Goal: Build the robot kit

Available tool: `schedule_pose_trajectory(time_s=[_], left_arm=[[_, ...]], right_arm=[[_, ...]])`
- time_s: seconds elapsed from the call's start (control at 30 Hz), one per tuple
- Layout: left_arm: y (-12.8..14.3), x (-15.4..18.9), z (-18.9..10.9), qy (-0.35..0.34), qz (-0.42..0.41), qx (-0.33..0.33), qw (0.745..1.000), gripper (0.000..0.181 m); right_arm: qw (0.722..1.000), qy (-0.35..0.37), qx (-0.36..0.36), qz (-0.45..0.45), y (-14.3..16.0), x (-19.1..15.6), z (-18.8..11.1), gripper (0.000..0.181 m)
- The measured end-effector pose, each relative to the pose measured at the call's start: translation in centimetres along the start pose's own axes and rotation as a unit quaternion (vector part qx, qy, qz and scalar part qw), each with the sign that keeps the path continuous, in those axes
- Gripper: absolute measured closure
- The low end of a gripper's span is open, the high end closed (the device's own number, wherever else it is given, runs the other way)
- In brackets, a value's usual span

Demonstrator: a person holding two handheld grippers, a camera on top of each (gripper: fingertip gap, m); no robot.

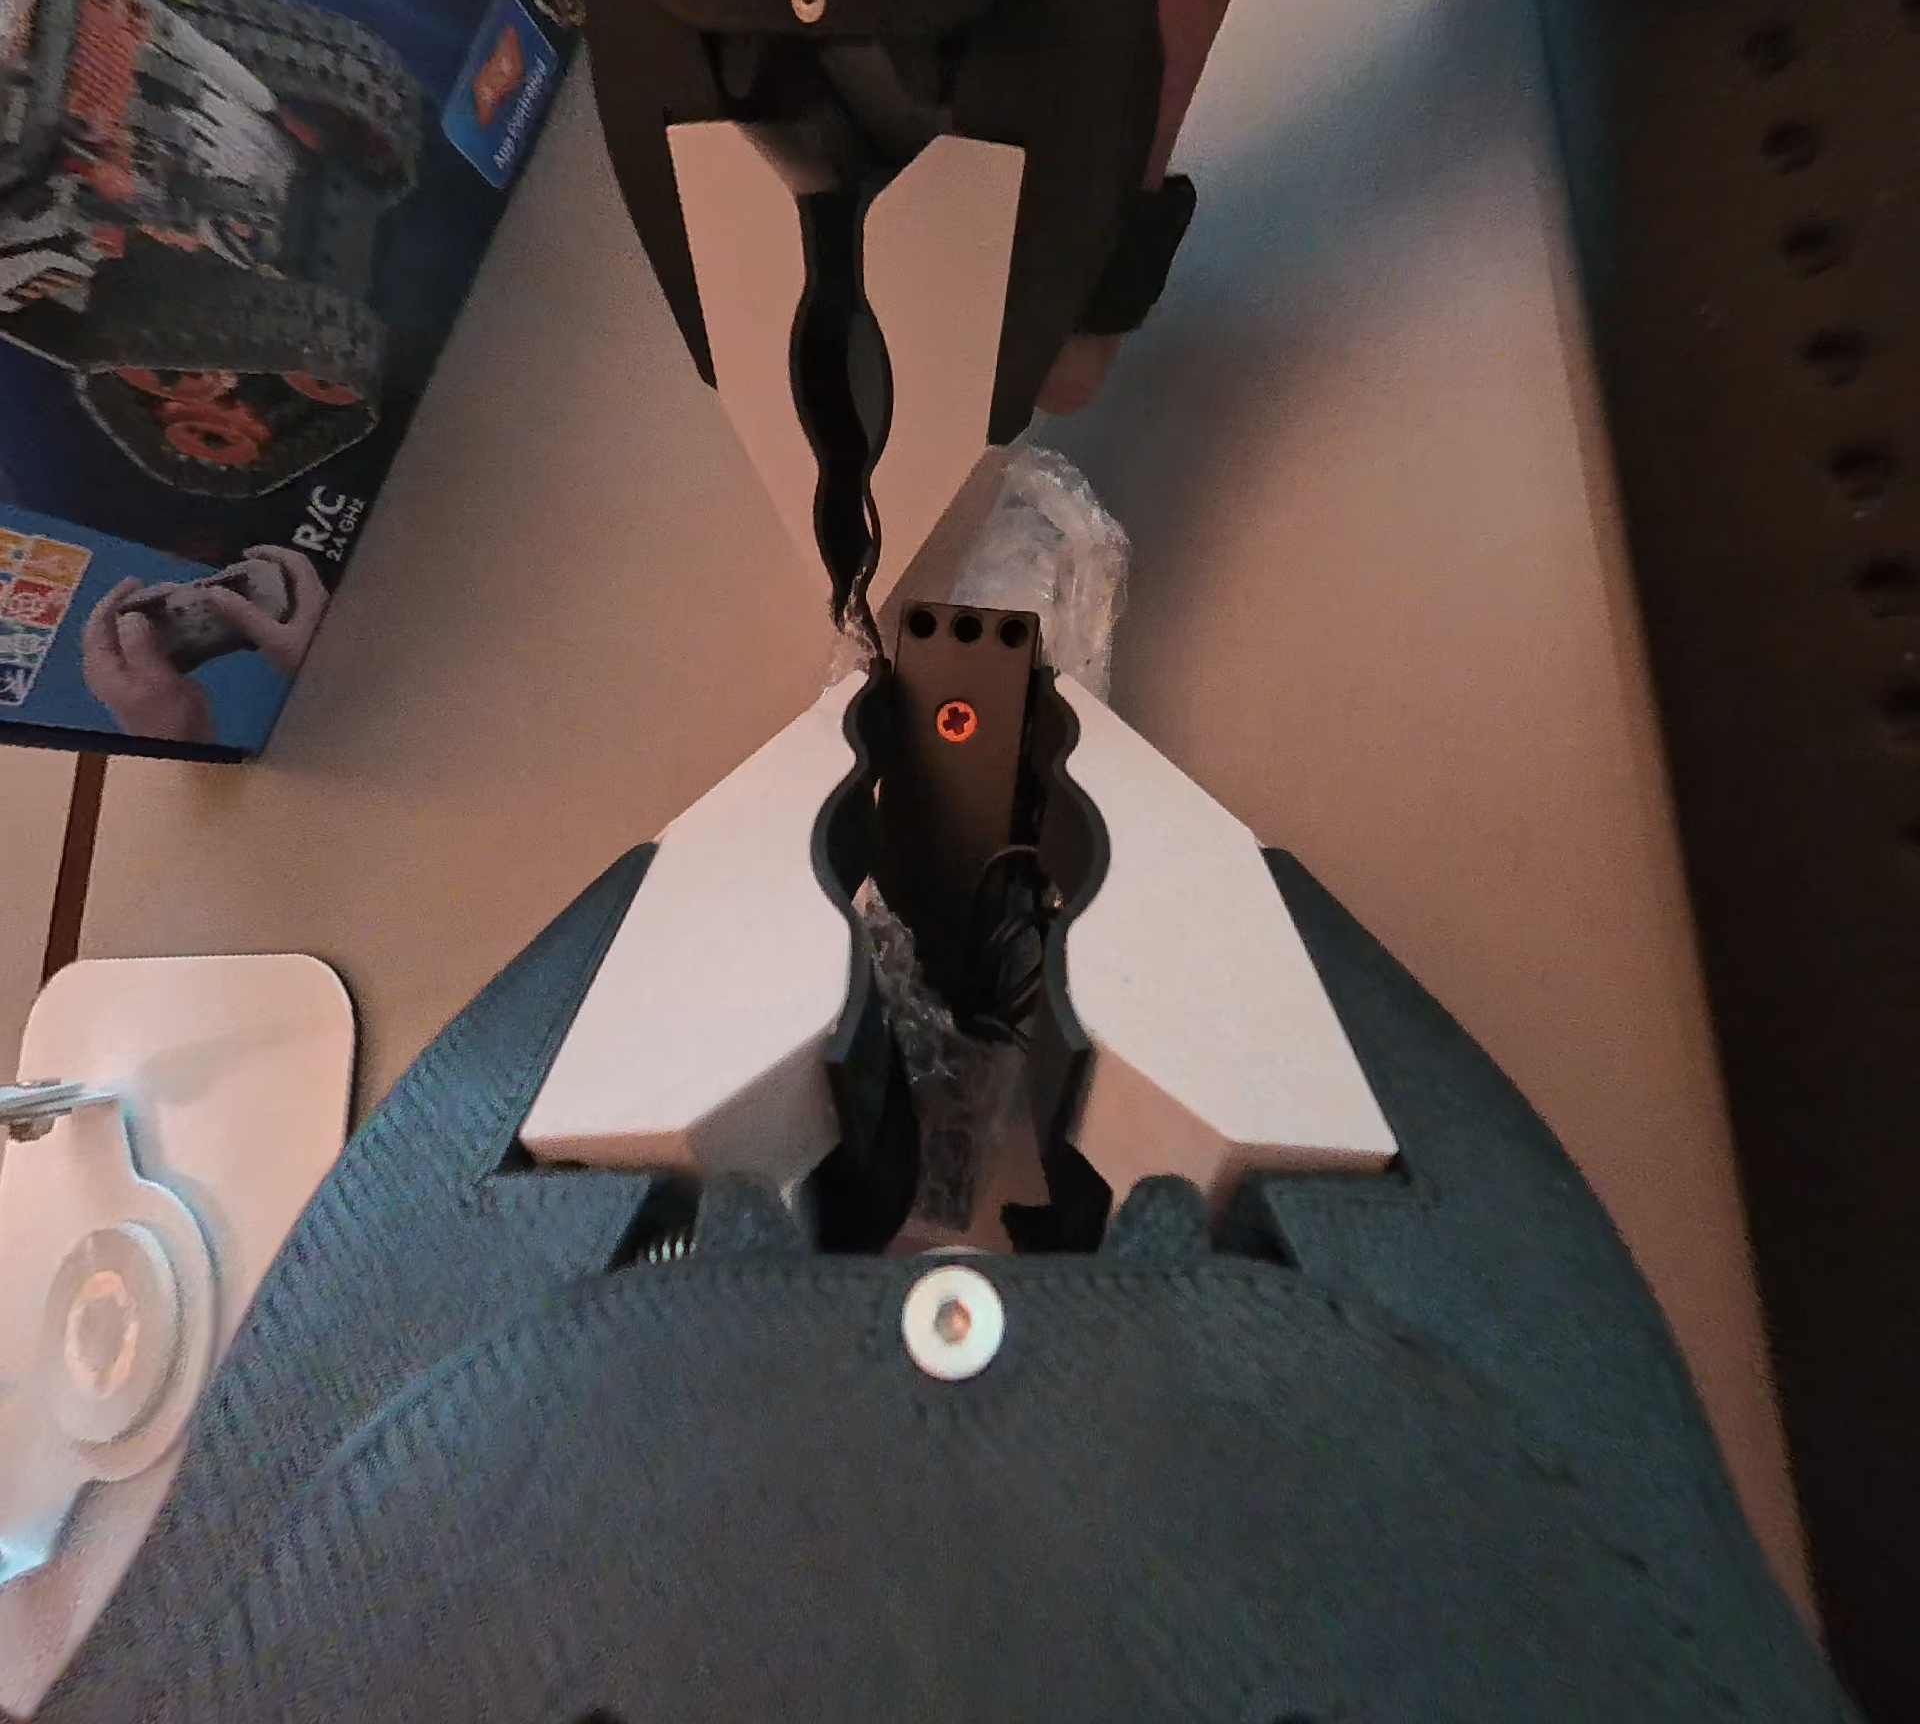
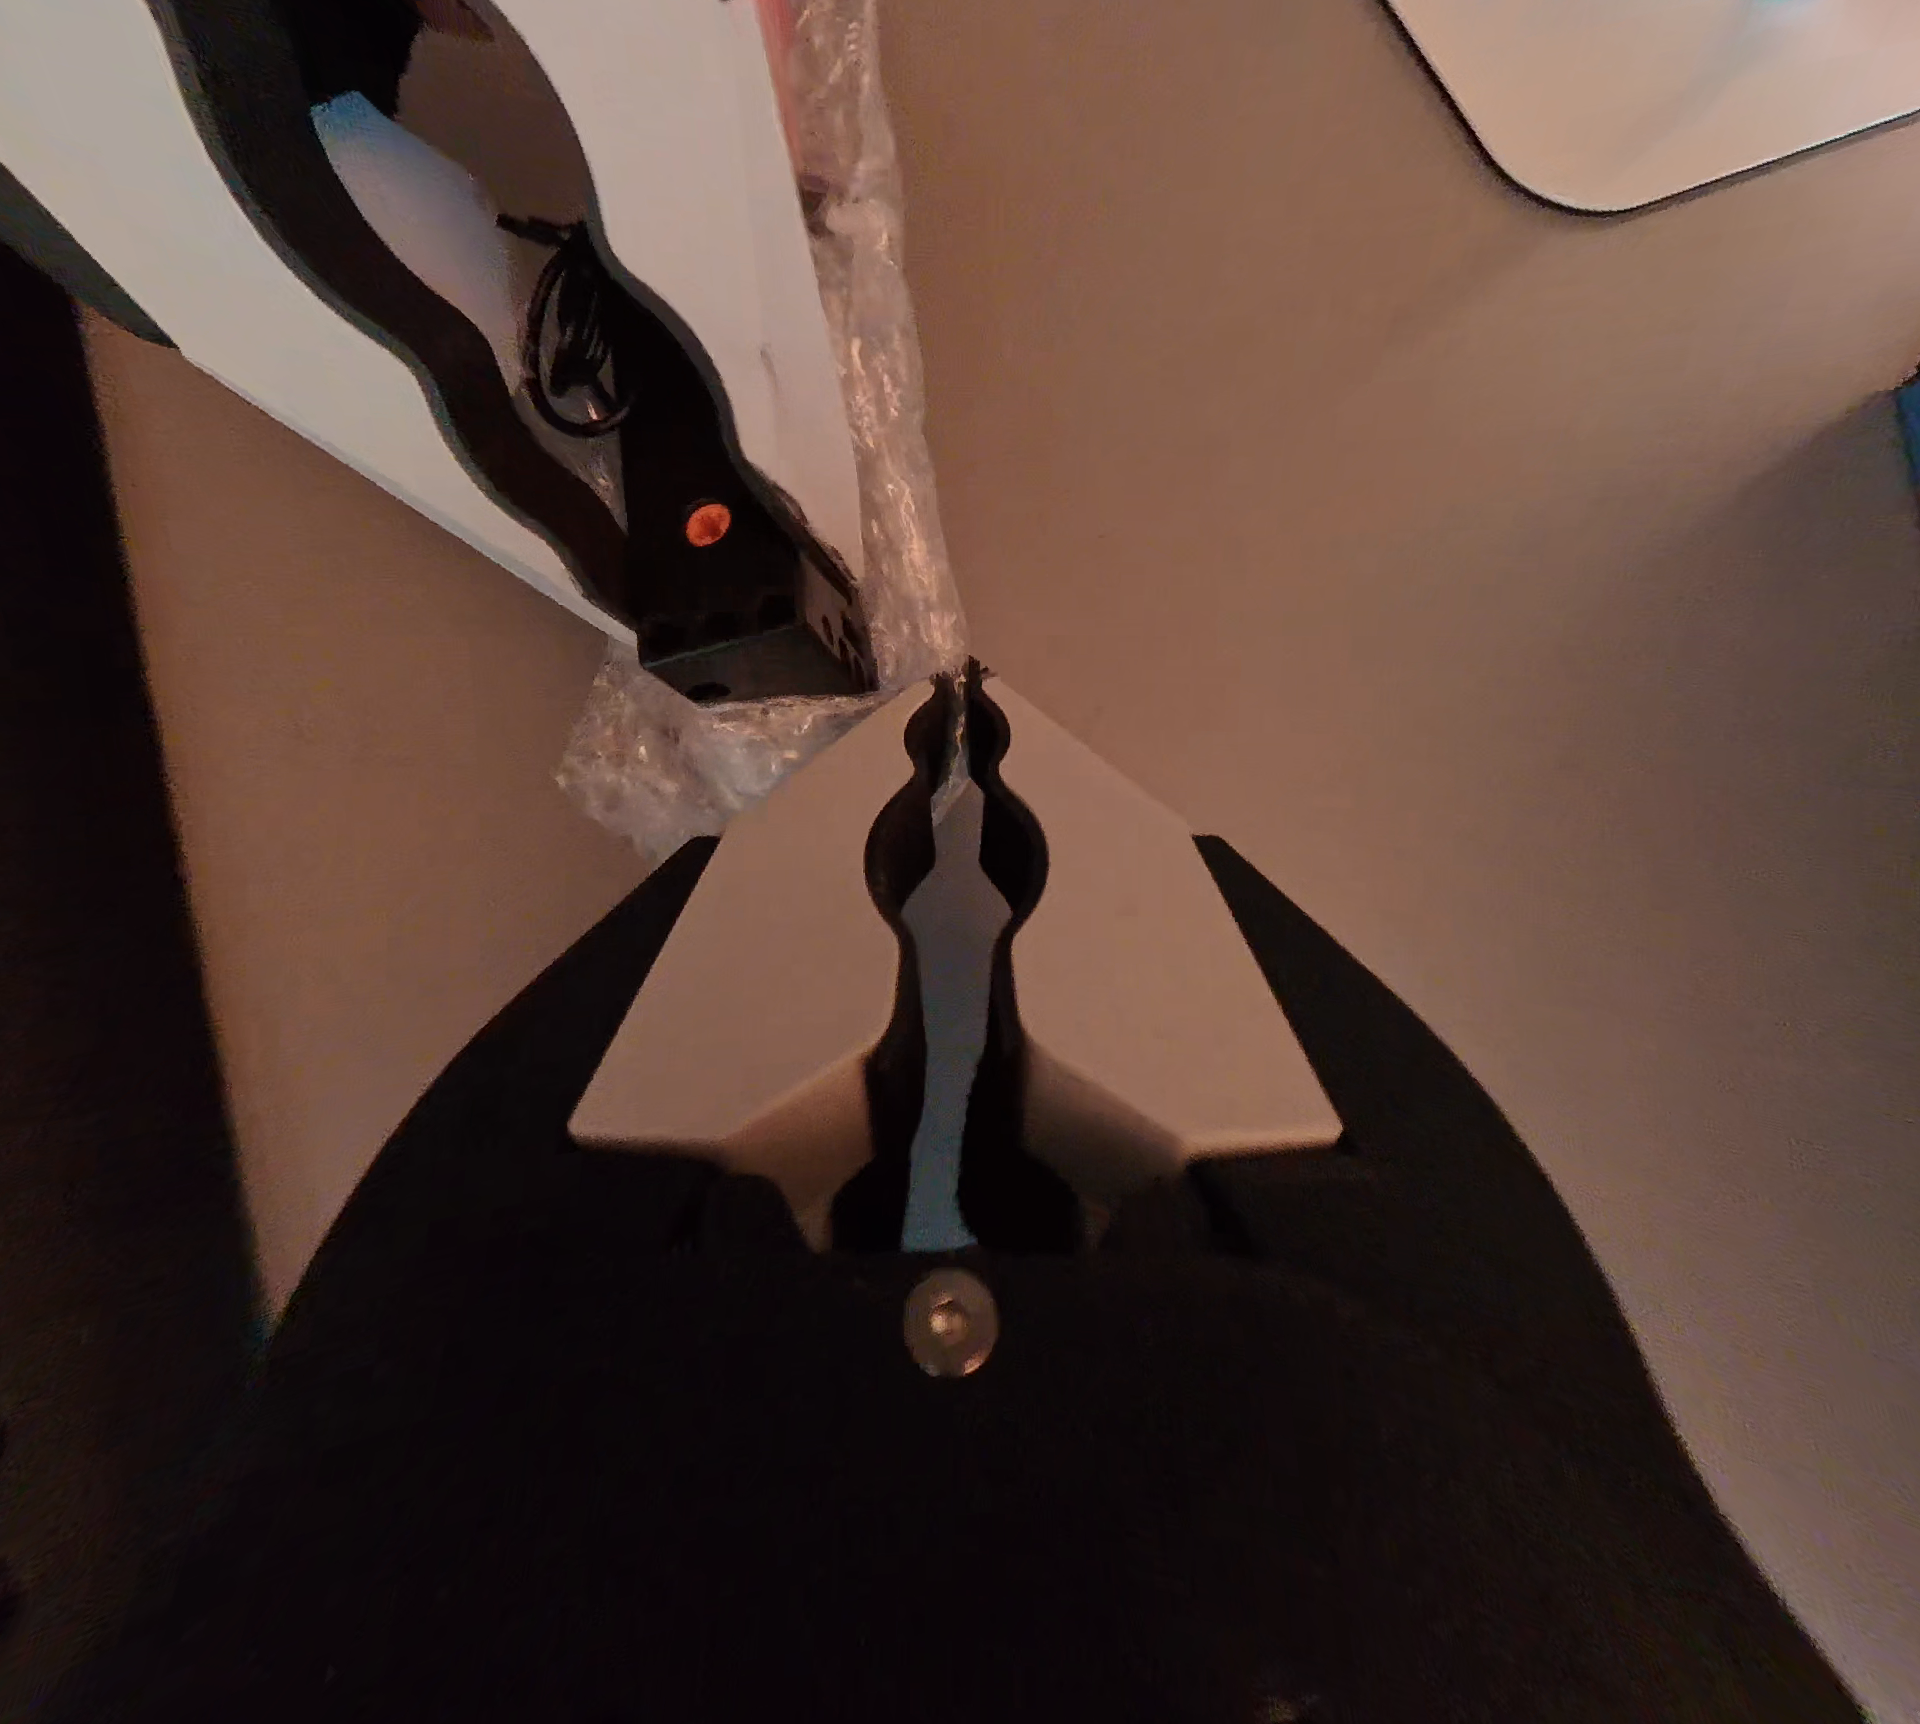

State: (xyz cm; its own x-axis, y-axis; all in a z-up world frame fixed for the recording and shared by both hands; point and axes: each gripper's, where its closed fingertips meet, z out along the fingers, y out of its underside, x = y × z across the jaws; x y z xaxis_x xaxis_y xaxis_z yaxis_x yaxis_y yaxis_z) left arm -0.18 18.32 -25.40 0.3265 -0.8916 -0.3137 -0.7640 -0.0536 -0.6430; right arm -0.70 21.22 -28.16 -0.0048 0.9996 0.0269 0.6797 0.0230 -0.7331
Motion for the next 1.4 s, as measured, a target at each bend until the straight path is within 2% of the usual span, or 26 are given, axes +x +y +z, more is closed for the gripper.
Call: schedule_pose_trajectory(time_s=[0.33, 0.63, 0.7, 0.77, 0.83, 0.9, 0.97, 1.1, 1.17, 1.27, 1.33, 1.4], left_arm=[[-1.4, 0.1, -2.4, -0.015, -0.090, 0.134, 0.987, 0.158], [-1.9, -0.6, -4.2, 0.021, -0.156, 0.237, 0.959, 0.157], [-2.0, -2.5, -6.5, 0.016, -0.196, 0.289, 0.937, 0.159], [-1.8, -5.0, -9.9, -0.004, -0.241, 0.354, 0.904, 0.158], [-1.5, -5.3, -10.0, -0.003, -0.242, 0.352, 0.904, 0.158], [-1.6, -5.0, -9.5, -0.009, -0.238, 0.349, 0.906, 0.158], [-1.5, -5.6, -10.7, -0.022, -0.239, 0.364, 0.900, 0.158], [-1.4, -8.9, -16.5, -0.071, -0.263, 0.441, 0.856, 0.158], [-1.6, -9.6, -19.3, -0.083, -0.266, 0.477, 0.834, 0.158], [-2.0, -9.0, -20.6, -0.096, -0.239, 0.459, 0.851, 0.158], [-1.7, -8.2, -19.9, -0.093, -0.219, 0.414, 0.878, 0.158], [-0.8, -7.8, -18.9, -0.124, -0.197, 0.357, 0.905, 0.158]], right_arm=[[0.997, -0.058, 0.052, -0.010, -0.9, -1.0, -1.6, 0.181], [0.992, -0.096, 0.070, -0.036, -0.7, -2.1, -2.1, 0.181], [0.996, -0.080, 0.029, -0.039, 1.2, -1.3, -1.8, 0.181], [0.996, -0.081, 0.033, -0.029, 1.4, -1.2, -2.0, 0.181], [0.995, -0.080, 0.042, -0.036, 0.0, -1.7, -1.9, 0.181], [0.996, -0.067, 0.023, -0.046, 0.2, -1.5, -1.3, 0.181], [0.997, -0.037, 0.027, -0.056, 0.1, -0.8, -1.8, 0.181], [0.996, -0.001, 0.020, -0.089, 0.9, 0.0, -2.6, 0.181], [0.990, 0.031, 0.022, -0.135, 0.4, 0.1, -2.7, 0.181], [0.975, 0.097, 0.048, -0.193, -1.6, 0.6, -3.7, 0.181], [0.967, 0.118, 0.051, -0.218, -2.2, 0.5, -3.9, 0.181], [0.964, 0.128, 0.054, -0.225, -2.5, 0.5, -4.1, 0.181]])
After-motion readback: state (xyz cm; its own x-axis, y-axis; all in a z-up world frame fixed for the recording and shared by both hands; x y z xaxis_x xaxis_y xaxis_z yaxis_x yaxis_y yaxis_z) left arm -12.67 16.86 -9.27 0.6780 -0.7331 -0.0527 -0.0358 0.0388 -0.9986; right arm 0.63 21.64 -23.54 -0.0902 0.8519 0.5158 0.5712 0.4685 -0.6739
